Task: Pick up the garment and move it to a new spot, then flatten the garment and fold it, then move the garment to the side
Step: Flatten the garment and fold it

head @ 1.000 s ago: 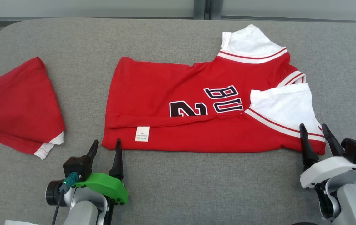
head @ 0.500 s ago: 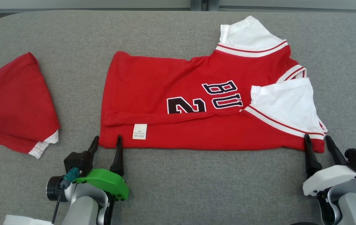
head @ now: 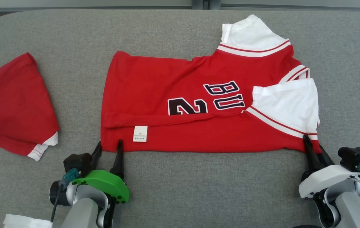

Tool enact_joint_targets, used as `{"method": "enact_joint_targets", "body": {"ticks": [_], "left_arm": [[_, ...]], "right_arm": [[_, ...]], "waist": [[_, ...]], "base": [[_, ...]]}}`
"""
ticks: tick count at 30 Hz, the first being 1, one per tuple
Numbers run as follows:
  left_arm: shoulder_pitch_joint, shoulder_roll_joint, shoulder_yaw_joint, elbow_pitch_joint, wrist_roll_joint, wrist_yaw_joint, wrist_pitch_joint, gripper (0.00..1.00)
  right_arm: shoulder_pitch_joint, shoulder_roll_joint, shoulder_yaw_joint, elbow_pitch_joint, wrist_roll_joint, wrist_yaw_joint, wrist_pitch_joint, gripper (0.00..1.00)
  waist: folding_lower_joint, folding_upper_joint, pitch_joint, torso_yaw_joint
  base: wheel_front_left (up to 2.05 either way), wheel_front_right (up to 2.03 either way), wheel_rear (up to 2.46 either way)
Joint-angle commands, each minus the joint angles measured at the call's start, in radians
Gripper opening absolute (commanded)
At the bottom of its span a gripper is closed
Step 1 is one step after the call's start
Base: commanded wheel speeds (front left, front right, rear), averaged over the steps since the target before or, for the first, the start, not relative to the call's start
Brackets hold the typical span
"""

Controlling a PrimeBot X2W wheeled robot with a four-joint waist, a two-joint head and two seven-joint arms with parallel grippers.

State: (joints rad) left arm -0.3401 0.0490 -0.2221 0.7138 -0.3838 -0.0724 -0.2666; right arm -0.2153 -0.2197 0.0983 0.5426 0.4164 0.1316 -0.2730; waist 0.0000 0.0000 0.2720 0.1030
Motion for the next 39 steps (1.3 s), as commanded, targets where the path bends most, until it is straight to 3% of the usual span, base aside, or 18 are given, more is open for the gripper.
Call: {"method": "enact_joint_targets", "body": {"ticks": [1,6,29,39], "left_arm": [[0.0,0.003,-0.002,0.014,-0.006,-0.005,0.005,0.0],[-0.003,0.003,-0.007,0.032,-0.016,-0.012,0.005,0.0],[0.242,0.06,0.056,0.18,0.11,-0.048,0.004,0.0],[0.287,0.089,0.062,0.225,0.131,-0.051,0.005,0.0]], "right_arm": [[0.02,-0.002,0.008,0.012,0.004,-0.002,0.016,0.0],[0.027,-0.008,0.02,0.003,0.024,-0.002,0.013,0.0],[0.292,-0.006,0.115,0.009,0.134,-0.002,0.009,0.0],[0.351,-0.019,0.119,-0.014,0.159,-0.002,0.009,0.0]], "waist": [[0.0,0.0,-0.001,-0.001],[0.0,0.0,-0.016,-0.001],[0.0,0.0,-0.346,0.007],[0.0,0.0,-0.366,0.019]], "base": [[0.0,0.0,0.0],[0.0,0.0,0.0],[0.0,0.0,0.0],[0.0,0.0,0.0]]}}
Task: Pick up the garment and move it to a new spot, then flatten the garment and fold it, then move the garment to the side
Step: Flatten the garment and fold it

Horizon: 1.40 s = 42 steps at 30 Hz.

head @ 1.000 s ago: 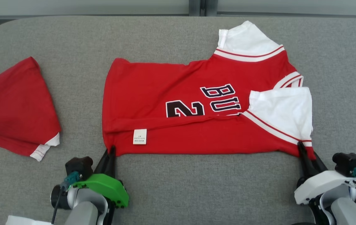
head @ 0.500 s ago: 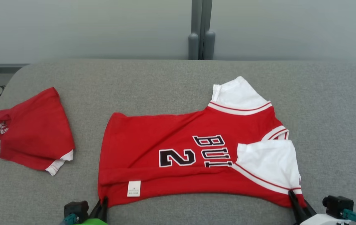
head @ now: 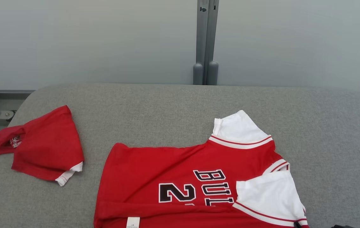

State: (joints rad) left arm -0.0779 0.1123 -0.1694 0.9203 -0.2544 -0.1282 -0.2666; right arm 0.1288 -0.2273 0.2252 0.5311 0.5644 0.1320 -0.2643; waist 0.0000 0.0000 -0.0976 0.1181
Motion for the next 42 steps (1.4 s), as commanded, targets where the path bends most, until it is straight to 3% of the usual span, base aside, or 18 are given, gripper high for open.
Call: {"method": "enact_joint_targets", "body": {"ticks": [1,2,3,13,22,32,42], "left_arm": [[0.02,0.027,0.011,0.017,0.005,0.005,0.005,0.2],[0.014,0.028,0.015,0.011,0.008,0.009,0.005,0.84],[0.009,0.027,0.017,0.007,0.011,0.012,0.005,1.0],[-0.021,0.011,0.058,-0.093,0.028,0.02,0.003,1.0],[-0.12,-0.005,0.093,-0.209,0.048,0.007,0.003,1.0],[-0.357,-0.01,0.052,-0.114,0.044,-0.002,0.003,1.0],[-0.532,-0.005,0.035,0.05,-0.004,-0.003,0.003,1.0]], "right_arm": [[0.004,-0.011,-0.015,-0.003,0.011,-0.003,0.0,0.31],[0.001,-0.007,-0.025,0.003,0.013,-0.003,0.0,1.0],[-0.005,-0.004,-0.034,0.003,0.008,-0.003,0.0,1.0],[-0.053,0.036,-0.194,-0.06,-0.119,-0.002,0.0,1.0],[-0.185,0.066,-0.184,-0.081,-0.209,-0.002,0.0,1.0],[-0.433,0.074,-0.084,-0.039,-0.248,-0.002,0.0,1.0],[-0.503,0.066,-0.034,-0.042,-0.229,-0.002,0.0,1.0]], "waist": [[0.0,0.0,0.008,0.005],[0.0,0.0,0.012,0.007],[0.0,0.0,0.017,0.009],[0.0,0.0,0.06,0.024],[0.0,0.0,0.152,0.028],[0.0,0.0,0.281,0.002],[0.0,0.0,0.35,-0.027]], "base": [[0.0,0.0,0.0],[0.0,0.0,0.0],[0.0,0.0,0.0],[0.0,0.0,0.0],[0.0,0.0,0.0],[0.0,0.0,0.0],[0.0,0.0,0.0]]}}
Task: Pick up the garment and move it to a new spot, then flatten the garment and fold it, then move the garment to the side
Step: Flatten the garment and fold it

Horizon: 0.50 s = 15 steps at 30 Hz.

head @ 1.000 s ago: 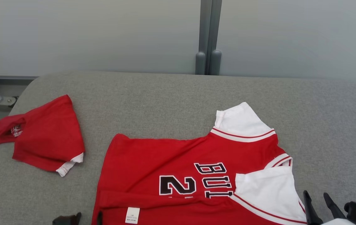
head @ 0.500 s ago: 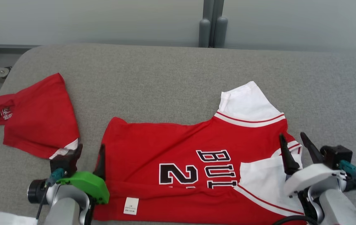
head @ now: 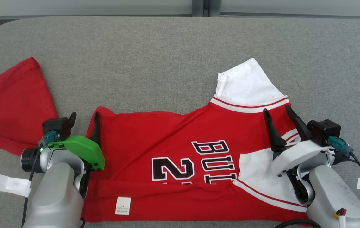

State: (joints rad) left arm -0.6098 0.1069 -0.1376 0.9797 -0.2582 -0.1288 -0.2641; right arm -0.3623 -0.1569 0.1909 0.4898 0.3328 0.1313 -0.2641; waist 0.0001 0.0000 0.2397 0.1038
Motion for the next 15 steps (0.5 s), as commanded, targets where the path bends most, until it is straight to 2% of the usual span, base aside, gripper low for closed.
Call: {"method": "enact_joint_targets", "body": {"ticks": [1,9,10,12,14,15], "left_arm": [[-0.023,0.007,-0.001,0.014,-0.014,-0.003,0.0,1.0],[-0.054,0.0,-0.054,0.059,-0.032,-0.003,0.0,1.0],[-0.058,-0.002,-0.063,0.072,-0.033,-0.003,0.0,0.91],[-0.071,-0.004,-0.073,0.09,-0.039,-0.003,0.0,0.59],[-0.08,-0.006,-0.079,0.095,-0.043,-0.003,0.0,0.34],[-0.086,-0.006,-0.08,0.093,-0.046,-0.003,0.0,0.1]], "right_arm": [[-0.016,-0.005,-0.002,-0.009,0.007,-0.001,0.0,1.0],[-0.023,-0.016,-0.014,-0.024,0.01,-0.001,0.0,1.0],[-0.028,-0.016,-0.014,-0.022,0.009,-0.001,0.0,1.0],[-0.046,-0.017,-0.012,-0.019,0.008,-0.001,0.0,1.0],[-0.066,-0.019,-0.001,-0.011,0.004,-0.001,0.0,1.0],[-0.083,-0.022,0.009,-0.005,0.002,-0.001,0.0,1.0]], "waist": [[-0.0001,0.0,0.023,-0.02],[-0.0001,0.0,0.044,-0.02],[-0.0001,0.0,0.046,-0.019],[-0.0001,0.0,0.053,-0.016],[-0.0001,0.0,0.06,-0.013],[-0.0001,0.0,0.065,-0.01]], "base": [[0.0,0.0,0.0],[0.0,0.0,0.0],[0.0,0.0,0.0],[0.0,0.0,0.0],[0.0,0.0,0.0],[0.0,0.0,0.0]]}}
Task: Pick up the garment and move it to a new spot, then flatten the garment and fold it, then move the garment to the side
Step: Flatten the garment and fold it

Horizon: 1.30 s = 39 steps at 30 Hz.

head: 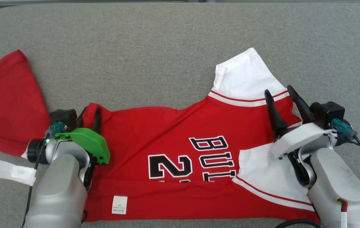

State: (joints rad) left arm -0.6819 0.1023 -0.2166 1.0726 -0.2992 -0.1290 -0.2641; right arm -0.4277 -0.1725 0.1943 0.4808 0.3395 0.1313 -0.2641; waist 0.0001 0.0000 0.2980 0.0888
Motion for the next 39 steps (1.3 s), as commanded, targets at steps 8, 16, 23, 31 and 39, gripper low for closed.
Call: {"method": "enact_joint_targets", "body": {"ticks": [8,16,23,31,39], "left_arm": [[-0.035,-0.014,-0.016,-0.048,-0.01,-0.003,0.0,0.0],[-0.03,-0.036,-0.024,-0.106,-0.01,-0.003,0.0,0.0],[-0.019,-0.047,-0.057,-0.129,-0.026,-0.003,0.0,0.0],[-0.003,-0.05,-0.052,-0.143,-0.042,-0.003,0.0,0.0],[0.057,-0.046,0.0,-0.165,-0.03,-0.001,0.0,0.0]], "right_arm": [[-0.237,-0.032,0.067,0.185,-0.008,-0.001,0.066,1.0],[-0.44,-0.042,0.104,0.4,-0.043,-0.001,0.214,1.0],[-0.533,-0.045,0.064,0.559,-0.112,-0.001,0.255,1.0],[-0.562,-0.016,0.036,0.634,-0.137,-0.001,0.195,0.0],[-0.51,-0.007,0.02,0.654,-0.117,-0.001,0.067,0.0]], "waist": [[-0.0001,0.0,0.046,0.042],[-0.0001,0.0,0.067,0.1],[-0.0001,0.0,0.074,0.132],[-0.0001,0.0,0.058,0.13],[-0.0001,0.0,-0.024,0.1]], "base": [[0.0,0.0,0.0],[0.0,0.0,0.0],[0.0,0.0,0.0],[0.0,0.0,0.0],[0.0,0.0,0.0]]}}
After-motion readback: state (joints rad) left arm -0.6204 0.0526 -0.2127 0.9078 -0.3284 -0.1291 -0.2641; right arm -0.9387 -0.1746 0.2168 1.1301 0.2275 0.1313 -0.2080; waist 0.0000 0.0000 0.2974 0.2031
